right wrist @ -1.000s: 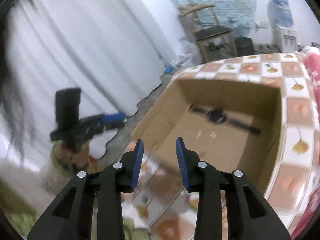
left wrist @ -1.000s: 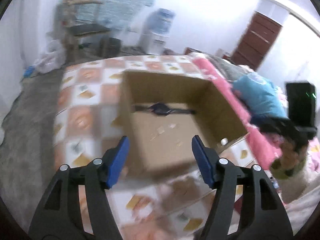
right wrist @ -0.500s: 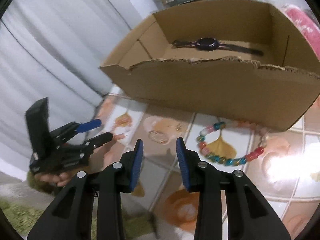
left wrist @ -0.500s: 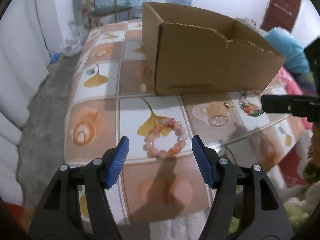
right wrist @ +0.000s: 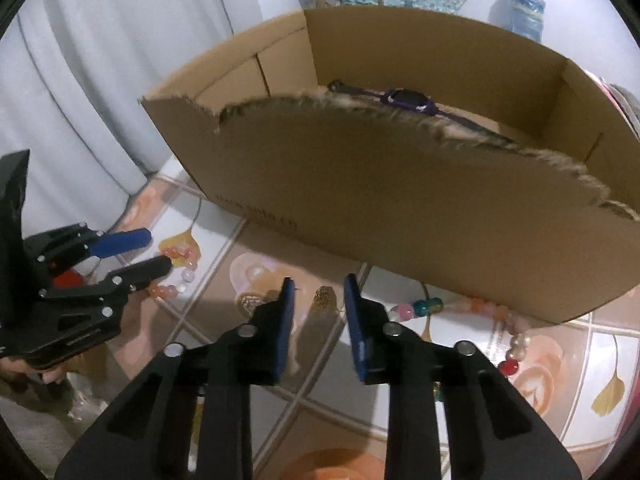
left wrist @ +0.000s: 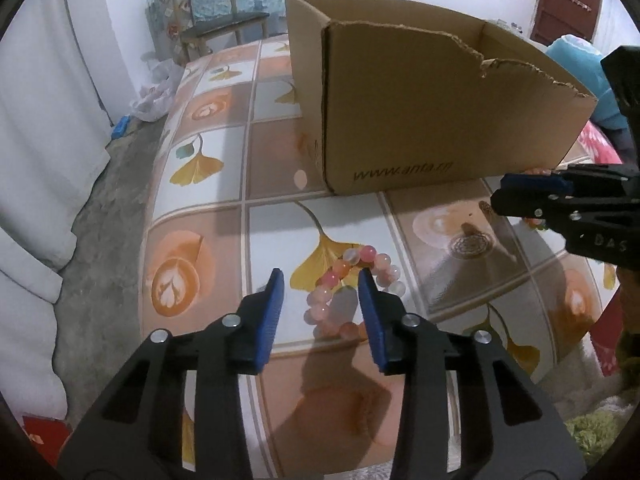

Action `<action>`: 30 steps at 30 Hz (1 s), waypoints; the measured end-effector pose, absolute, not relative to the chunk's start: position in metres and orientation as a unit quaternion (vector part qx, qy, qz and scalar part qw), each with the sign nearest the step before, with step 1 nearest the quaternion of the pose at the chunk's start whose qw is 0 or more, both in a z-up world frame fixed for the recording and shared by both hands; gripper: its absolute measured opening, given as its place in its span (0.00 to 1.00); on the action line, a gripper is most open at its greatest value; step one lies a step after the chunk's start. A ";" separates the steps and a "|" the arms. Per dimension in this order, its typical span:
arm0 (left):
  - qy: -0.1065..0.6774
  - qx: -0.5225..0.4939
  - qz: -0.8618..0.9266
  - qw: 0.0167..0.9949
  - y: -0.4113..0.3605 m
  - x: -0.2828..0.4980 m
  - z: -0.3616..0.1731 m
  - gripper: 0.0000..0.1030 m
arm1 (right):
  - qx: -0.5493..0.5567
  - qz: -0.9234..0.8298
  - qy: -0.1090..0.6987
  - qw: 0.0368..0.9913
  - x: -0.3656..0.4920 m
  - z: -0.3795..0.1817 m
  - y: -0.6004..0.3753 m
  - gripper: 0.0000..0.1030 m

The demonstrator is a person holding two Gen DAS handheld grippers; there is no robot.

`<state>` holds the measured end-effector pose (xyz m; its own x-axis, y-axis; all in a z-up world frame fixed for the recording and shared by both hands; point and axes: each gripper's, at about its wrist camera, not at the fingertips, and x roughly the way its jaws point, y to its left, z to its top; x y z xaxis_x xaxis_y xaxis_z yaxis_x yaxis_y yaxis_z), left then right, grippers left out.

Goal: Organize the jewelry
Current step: 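Move the left gripper to the pale pink bead bracelet and grasp it, then carry the pink bracelet into the box and open the left gripper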

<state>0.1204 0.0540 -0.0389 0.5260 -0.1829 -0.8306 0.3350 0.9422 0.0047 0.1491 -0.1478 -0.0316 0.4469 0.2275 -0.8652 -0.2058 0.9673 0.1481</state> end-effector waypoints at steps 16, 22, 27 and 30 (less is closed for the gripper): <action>0.466 0.089 -0.152 0.867 0.054 0.120 -0.042 0.34 | 0.001 0.135 0.521 0.843 0.141 -0.038 -0.150 0.03; 0.465 0.095 -0.155 0.866 0.052 0.121 -0.043 0.34 | 0.022 0.138 0.522 0.842 0.132 -0.033 -0.159 0.01; 0.464 0.096 -0.153 0.867 0.051 0.123 -0.043 0.29 | 0.038 0.138 0.522 0.841 0.129 -0.028 -0.169 0.01; 0.464 0.096 -0.151 0.868 0.051 0.124 -0.042 0.12 | 0.049 0.140 0.521 0.841 0.127 -0.025 -0.174 0.01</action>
<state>0.1241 0.0514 -0.0424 0.5239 -0.1739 -0.8339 0.3514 0.9359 0.0257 0.1272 -0.1744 -0.0247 0.4182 0.2864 -0.8620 -0.1850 0.9560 0.2279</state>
